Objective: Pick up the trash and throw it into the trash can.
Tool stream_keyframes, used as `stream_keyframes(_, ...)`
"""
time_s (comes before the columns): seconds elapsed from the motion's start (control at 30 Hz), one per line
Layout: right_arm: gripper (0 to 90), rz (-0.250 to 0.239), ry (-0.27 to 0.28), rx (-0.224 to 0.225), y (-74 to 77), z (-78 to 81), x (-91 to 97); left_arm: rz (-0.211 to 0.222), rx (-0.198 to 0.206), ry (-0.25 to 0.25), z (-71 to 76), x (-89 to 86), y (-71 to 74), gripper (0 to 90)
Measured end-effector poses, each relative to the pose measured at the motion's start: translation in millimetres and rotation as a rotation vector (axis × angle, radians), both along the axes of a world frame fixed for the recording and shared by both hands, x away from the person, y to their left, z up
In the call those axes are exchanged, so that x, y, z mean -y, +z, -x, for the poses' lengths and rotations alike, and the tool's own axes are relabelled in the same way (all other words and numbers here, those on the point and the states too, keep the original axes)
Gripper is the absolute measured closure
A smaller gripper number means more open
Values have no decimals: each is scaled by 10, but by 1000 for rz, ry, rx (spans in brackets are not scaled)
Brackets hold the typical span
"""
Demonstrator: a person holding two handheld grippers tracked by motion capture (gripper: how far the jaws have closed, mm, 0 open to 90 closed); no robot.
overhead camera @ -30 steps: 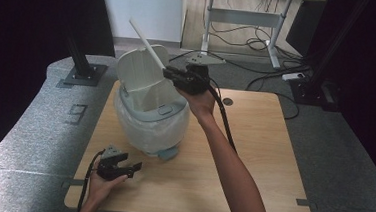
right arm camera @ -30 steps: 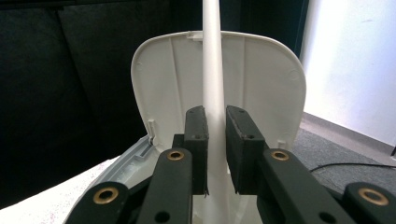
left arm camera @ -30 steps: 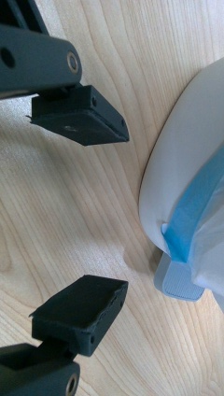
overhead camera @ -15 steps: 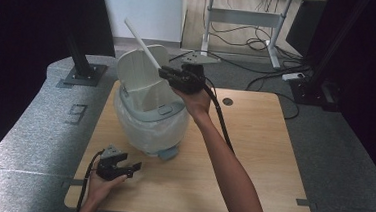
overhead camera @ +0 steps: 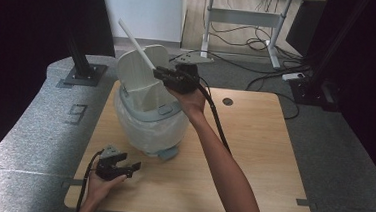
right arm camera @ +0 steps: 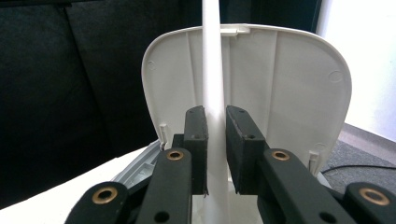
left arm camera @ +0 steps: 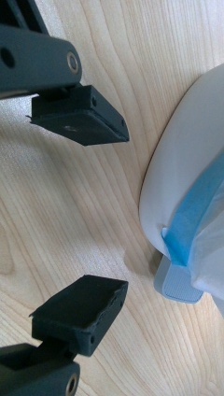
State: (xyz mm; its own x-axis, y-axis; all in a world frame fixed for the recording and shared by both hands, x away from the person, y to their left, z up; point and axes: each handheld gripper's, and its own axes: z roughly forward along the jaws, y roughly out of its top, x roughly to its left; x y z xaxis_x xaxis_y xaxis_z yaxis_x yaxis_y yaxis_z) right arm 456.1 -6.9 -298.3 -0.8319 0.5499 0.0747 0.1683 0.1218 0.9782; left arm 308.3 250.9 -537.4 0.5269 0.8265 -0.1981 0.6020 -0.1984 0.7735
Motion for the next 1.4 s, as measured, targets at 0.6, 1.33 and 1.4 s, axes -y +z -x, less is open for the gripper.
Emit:
stream_keyframes(0.6, 280, 75, -104, 0, -5, 57, 129, -3, -1, -3, 1, 18, -8, 243)
stream_keyframes(1.33, 315, 93, -192, 17, -351, 750, 1397, -8, 16, 7, 14, 39, 14, 243)
stream_keyframes(1.4, 315, 99, -195, 14, -423, 832, 1508, -4, 23, 6, 21, 37, 21, 242)
